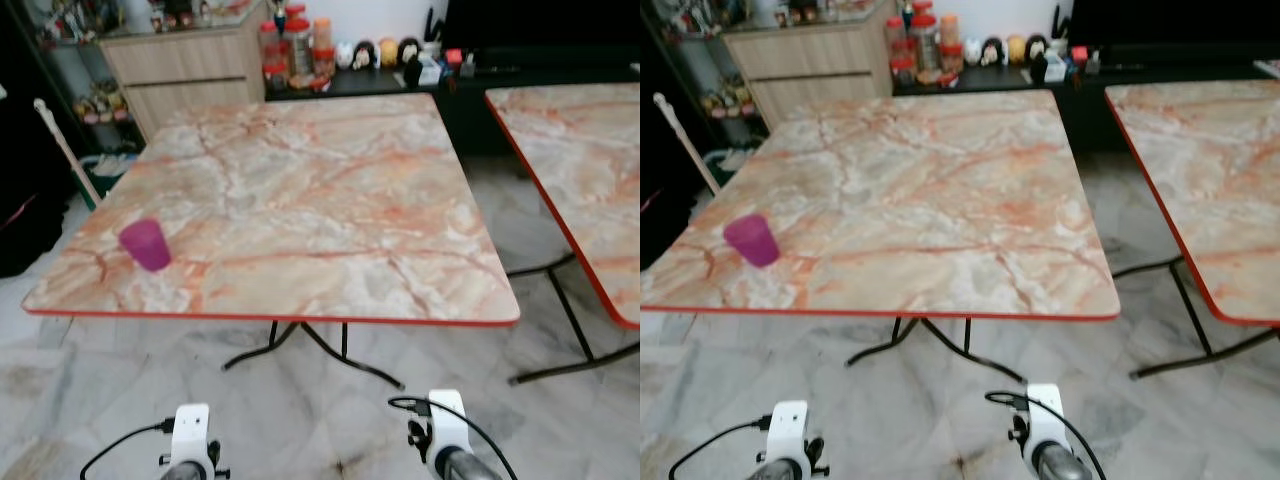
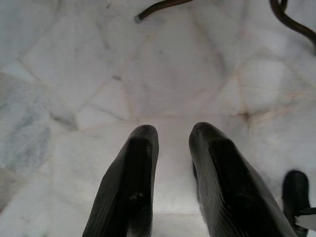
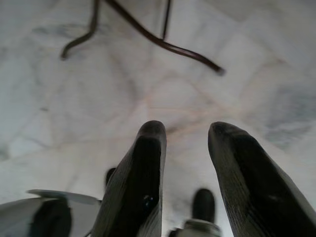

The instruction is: Setting the table

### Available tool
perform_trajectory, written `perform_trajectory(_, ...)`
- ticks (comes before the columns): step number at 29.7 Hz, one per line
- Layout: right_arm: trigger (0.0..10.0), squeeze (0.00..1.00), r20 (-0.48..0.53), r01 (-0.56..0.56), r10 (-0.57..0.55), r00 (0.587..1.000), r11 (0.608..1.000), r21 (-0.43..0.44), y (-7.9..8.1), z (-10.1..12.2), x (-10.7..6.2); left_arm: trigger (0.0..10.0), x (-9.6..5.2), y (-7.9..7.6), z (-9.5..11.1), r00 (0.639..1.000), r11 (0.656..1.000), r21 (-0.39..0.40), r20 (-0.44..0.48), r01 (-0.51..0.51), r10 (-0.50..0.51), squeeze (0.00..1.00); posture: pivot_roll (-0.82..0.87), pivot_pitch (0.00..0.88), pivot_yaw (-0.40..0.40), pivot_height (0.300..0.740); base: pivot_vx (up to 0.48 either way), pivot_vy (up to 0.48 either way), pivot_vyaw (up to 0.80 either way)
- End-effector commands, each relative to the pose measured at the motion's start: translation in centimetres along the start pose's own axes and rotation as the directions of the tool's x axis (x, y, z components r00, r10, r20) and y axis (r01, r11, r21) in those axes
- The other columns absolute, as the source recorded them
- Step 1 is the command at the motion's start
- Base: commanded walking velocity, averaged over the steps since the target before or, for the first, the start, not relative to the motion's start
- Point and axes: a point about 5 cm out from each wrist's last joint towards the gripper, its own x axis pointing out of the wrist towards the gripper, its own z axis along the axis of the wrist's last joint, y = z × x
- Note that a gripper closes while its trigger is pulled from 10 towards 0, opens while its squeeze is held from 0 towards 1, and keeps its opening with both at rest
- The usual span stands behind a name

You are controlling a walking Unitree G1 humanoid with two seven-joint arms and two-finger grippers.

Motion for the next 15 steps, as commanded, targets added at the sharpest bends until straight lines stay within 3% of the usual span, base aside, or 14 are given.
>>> perform_trajectory(1,10.0,0.0,-0.008,-0.004,0.004,1.0,1.0,0.008,0.25,-0.2,0.0,10.0,-0.07,0.68,-0.24,1.0,1.0,-0.006,-0.014,-0.017,0.017,0.0,-0.13,0.0,0.082,0.74,0.0,0.368,0.0)
perform_trajectory(15,10.0,0.0,-0.001,-0.002,0.002,1.0,1.0,0.018,0.47,-0.1,0.04,10.0,-0.03,0.83,-0.03,1.0,1.0,0.0,-0.01,-0.017,0.017,0.0,-0.13,0.0,0.092,0.74,0.0,0.375,0.0)
